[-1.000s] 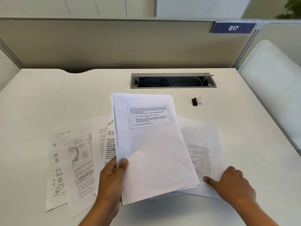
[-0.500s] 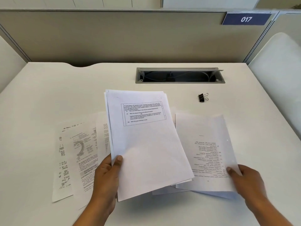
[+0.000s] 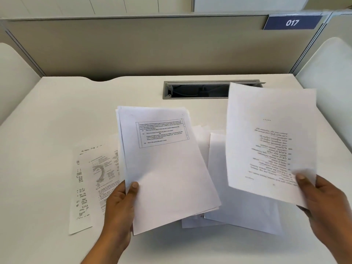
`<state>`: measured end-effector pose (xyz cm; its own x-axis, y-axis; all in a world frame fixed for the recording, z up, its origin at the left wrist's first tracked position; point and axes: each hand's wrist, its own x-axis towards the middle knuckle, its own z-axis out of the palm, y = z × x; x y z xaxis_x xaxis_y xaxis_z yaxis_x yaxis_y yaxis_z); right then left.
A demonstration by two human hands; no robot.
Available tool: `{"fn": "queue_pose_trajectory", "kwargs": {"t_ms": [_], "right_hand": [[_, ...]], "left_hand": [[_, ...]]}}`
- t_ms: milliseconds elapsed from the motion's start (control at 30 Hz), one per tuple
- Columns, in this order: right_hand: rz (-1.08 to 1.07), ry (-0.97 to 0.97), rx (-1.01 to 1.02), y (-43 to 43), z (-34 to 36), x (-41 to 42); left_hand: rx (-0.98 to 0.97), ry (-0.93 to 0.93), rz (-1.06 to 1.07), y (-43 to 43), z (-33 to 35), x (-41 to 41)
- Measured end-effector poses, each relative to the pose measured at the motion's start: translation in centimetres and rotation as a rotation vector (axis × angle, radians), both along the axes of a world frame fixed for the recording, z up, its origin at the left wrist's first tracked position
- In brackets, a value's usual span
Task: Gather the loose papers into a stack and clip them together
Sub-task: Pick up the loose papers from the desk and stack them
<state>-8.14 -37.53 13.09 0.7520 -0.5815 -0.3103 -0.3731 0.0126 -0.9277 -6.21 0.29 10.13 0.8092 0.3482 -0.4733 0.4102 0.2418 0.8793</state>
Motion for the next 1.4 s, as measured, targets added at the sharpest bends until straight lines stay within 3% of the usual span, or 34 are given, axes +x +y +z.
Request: {"fn": "queue_pose_trajectory", "kwargs": {"t_ms": [500, 700, 833, 967, 1200, 1400], "right_hand": [[0.298, 0.018, 0.171, 9.5, -1.6, 0.0], [0.361, -0.018, 0.118, 9.4, -0.9, 0.2], [0.385, -0.054, 0.103, 9.2, -0.3, 0.9], [0.428, -0.114, 0.082, 9.4, 1.1, 2.6], [0.415, -0.223, -0.049, 10.7, 2.9, 6.6], [0.402, -0.310, 0.000, 11.5, 3.8, 7.9]], "left_hand": [[-0.086, -0.042, -0.183, -4.8, 2.3, -0.2], [-0.042, -0.059, -0.174, -4.5, 3.1, 0.4], [-0.015, -0.101, -0.356, -3.6, 3.2, 1.5], [0.050, -0.138, -0.403, -3.0, 3.6, 3.0], [0.135, -0.262, -0.359, -3.9, 4.9, 5.5], [0.196, -0.339, -0.302, -4.6, 5.3, 6.4]]}}
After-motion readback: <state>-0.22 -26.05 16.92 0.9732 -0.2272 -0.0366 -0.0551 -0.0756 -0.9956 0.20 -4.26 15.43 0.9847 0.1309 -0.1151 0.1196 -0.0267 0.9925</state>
